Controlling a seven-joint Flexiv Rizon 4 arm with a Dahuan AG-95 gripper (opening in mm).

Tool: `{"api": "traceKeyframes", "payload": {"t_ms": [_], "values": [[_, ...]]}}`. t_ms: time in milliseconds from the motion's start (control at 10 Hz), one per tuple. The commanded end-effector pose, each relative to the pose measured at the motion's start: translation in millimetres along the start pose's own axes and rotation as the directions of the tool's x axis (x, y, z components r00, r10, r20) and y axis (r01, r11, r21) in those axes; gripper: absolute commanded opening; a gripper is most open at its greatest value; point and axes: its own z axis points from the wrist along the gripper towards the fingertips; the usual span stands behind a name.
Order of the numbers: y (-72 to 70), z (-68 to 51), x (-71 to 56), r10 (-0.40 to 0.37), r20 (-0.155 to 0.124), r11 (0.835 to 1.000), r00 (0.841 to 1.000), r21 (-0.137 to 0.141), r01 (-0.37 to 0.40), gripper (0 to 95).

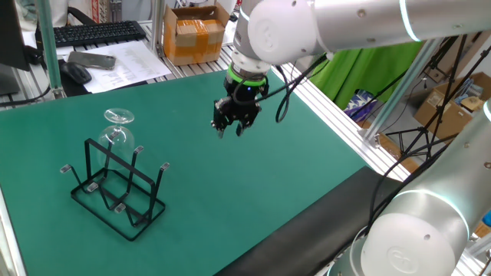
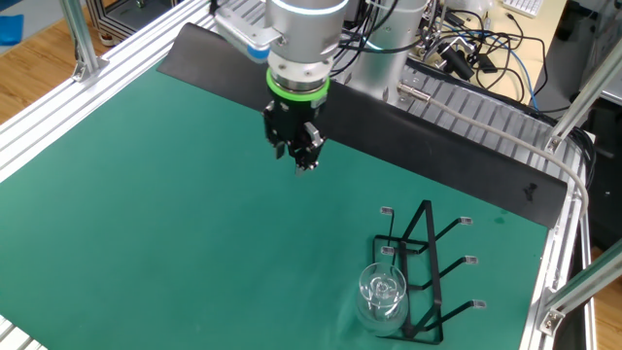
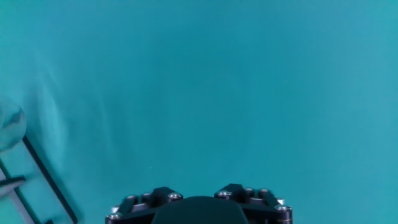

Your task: Take the cup off the cup rack

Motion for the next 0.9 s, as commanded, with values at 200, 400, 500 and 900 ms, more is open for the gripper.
{"api": "traceKeyframes", "payload": {"t_ms": [200,400,500,900], "values": [[17.6,-10.6,18.2,-0.076,-0.015,0.994,0.997,-0.078,0.074,0.0],[28.7,-17.5,28.5,-0.050,-0.040,0.979,0.998,-0.198,0.041,0.0],[34.0,-20.9,36.2,-0.022,-0.037,0.985,0.999,-0.173,0.016,0.0],[53.2,-25.6,67.4,0.157,-0.057,0.981,0.986,-0.110,-0.162,0.0]]}}
